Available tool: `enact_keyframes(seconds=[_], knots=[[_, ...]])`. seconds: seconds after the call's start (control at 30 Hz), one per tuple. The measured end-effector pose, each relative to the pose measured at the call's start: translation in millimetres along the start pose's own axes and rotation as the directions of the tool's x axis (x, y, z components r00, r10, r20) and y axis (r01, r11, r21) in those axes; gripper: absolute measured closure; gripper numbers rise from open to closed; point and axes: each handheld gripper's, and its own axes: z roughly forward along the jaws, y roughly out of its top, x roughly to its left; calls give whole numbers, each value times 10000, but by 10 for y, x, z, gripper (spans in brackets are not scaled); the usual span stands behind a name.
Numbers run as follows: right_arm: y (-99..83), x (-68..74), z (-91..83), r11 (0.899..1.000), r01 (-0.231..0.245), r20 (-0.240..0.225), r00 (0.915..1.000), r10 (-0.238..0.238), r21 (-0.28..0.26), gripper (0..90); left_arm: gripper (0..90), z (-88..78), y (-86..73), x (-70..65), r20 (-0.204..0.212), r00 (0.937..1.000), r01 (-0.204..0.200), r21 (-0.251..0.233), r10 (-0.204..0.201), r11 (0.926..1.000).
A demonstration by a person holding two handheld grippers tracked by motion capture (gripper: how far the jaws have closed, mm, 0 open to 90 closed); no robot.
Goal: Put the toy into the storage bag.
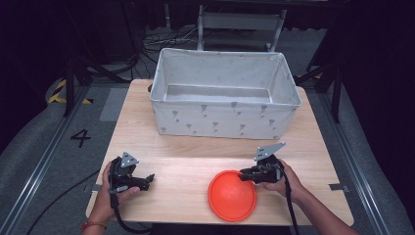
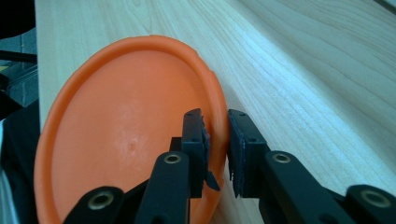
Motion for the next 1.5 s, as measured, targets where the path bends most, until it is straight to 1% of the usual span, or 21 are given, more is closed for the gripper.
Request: enact_keyframes(seconds=[0.1, 0.13, 0.17, 0.2, 0.23, 0.33, 0.43, 0.53, 0.57, 0.67, 0.7, 0.77, 0.87, 0.97, 1.07, 1.13, 1.27, 1.3, 1.33, 1.37, 1.5], knots=[[54, 61, -109, 9994, 319, -9, 9995, -319, -157, 812, 5, 0, 0, -1, 8, 10000, 8, -3, -8, 10000], [82, 91, -160, 9985, 496, -14, 9988, -497, -246, 820, 5, 0, 0, -1, 9, 10000, 9, 0, -9, 10000], [121, 127, -225, 9969, 721, 52, 9974, -720, -308, 822, 5, 0, 0, -1, 9, 10000, 9, 0, -9, 10000], [121, 127, -225, 9969, 721, 52, 9974, -720, -308, 822, 5, 0, 0, 0, 0, 10000, 4, -1, -4, 10000], [153, 160, -271, 9952, 934, 163, 9955, -930, -293, 822, 5, 0, 0, -1, 10, 10000, 9, -3, -9, 10000], [224, 239, -374, 9887, 1489, 447, 9880, -1479, -199, 823, 5, 0, 0, 0, 2, 10000, 4, 0, -4, 10000], [268, 296, -450, 9821, 1882, 678, 9799, -1874, -44, 823, 6, 0, 0, 0, 1, 10000, 5, 0, -5, 10000], [318, 330, -567, 9759, 2181, 997, 9711, -2169, -11, 823, 5, 0, 0, 0, 1, 10000, 5, 1, -5, 10000], [336, 336, -615, 9753, 2210, 1076, 9697, -2193, -38, 824, 5, 0, 0, 0, 2, 10000, 4, 1, -4, 10000], [396, 350, -763, 9695, 2452, 1399, 9599, -2430, 13, 825, 5, 0, 1, 1, 12, 10000, -4, 0, 4, 10000], [409, 352, -793, 9686, 2487, 1468, 9580, -2462, 9, 825, 5, 1, 1, 2, 17, 10000, -10, 1, 10, 10000], [448, 356, -894, 9649, 2625, 1851, 9478, -2598, 101, 825, 5, 1, 1, 2, 18, 10000, -10, 0, 10, 10000], [472, 360, -967, 9634, 2678, 1925, 9449, -2649, 112, 825, 6, 0, 1, 2, 18, 10000, -15, 2, 15, 10000], [515, 397, -1088, 9559, 2918, 2237, 9300, -2915, 324, 825, 5, 1, 1, 2, 19, 10000, -9, -1, 9, 10000], [555, 409, -1231, 9524, 3017, 2432, 9215, -3029, 430, 825, 6, 0, 1, 2, 18, 10000, -15, 3, 15, 10000], [569, 411, -1310, 9527, 3007, 2620, 9168, -3013, 433, 825, 6, 1, 1, 2, 17, 10000, -8, -2, 8, 10000], [574, 392, -1466, 9531, 3007, 2781, 9132, -2978, 332, 825, 6, 0, 1, 2, 18, 10000, -13, 1, 13, 10000], [574, 392, -1466, 9531, 3007, 2781, 9132, -2978, 332, 825, 5, 0, 1, 2, 18, 10000, -13, 1, 13, 10000], [575, 384, -1526, 9542, 2981, 2910, 9110, -2924, 257, 825, 5, 1, 1, 2, 18, 10000, -8, -2, 8, 10000], [576, 380, -1555, 9548, 2964, 2902, 9119, -2901, 230, 825, 5, 0, 1, 2, 18, 10000, -14, 2, 14, 10000], [586, 368, -1637, 9561, 2924, 2994, 9109, -2840, 174, 825, 6, 0, 1, 2, 20, 10000, -15, 2, 15, 10000]])
